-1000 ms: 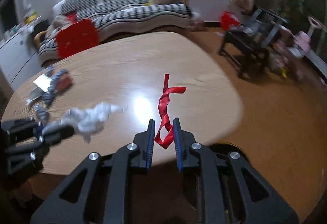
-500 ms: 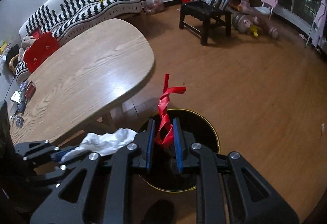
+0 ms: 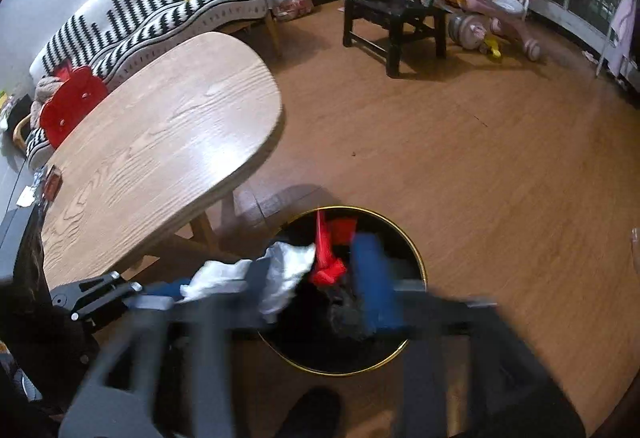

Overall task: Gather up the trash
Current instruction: 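Carry the tissue and red ribbon over the black bin and open both tools, then move both open tools back over the table toward the remaining trash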

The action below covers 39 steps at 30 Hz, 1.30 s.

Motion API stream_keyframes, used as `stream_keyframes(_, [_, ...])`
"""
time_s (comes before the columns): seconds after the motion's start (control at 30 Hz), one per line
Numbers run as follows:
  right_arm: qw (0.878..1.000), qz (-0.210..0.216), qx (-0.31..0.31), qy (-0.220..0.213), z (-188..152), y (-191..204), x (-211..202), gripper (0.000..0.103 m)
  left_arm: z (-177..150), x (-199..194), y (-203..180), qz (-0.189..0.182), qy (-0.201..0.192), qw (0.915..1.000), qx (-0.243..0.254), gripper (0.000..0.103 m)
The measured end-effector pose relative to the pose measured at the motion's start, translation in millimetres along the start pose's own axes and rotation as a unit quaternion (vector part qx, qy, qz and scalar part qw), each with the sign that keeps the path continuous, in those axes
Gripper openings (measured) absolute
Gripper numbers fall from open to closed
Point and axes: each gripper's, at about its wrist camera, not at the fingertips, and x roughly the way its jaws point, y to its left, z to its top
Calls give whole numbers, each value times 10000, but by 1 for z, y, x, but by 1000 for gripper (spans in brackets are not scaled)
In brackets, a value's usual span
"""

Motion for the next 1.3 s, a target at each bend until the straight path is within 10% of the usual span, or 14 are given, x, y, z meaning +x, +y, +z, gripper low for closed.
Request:
stream_keyframes(0.27, [9999,38,44,-151,6,-3,-9,86,2,-4,-4,-125,-71,9999,65,74])
stream_keyframes(0.4, [9996,37,-147,-249,13,18,-16,86,0,-27,3,-71,-238,9995,170,92])
stream_keyframes(0.8, [9903,655,-1112,-522,32,166,-27,94,-44,-149,106,970,-769,9913,-456,96])
stream_keyframes(1.3, [9363,2089,-2818,-154,-9,432,-20,94,-178,-325,282,2584,-1194,9359,-2074,96])
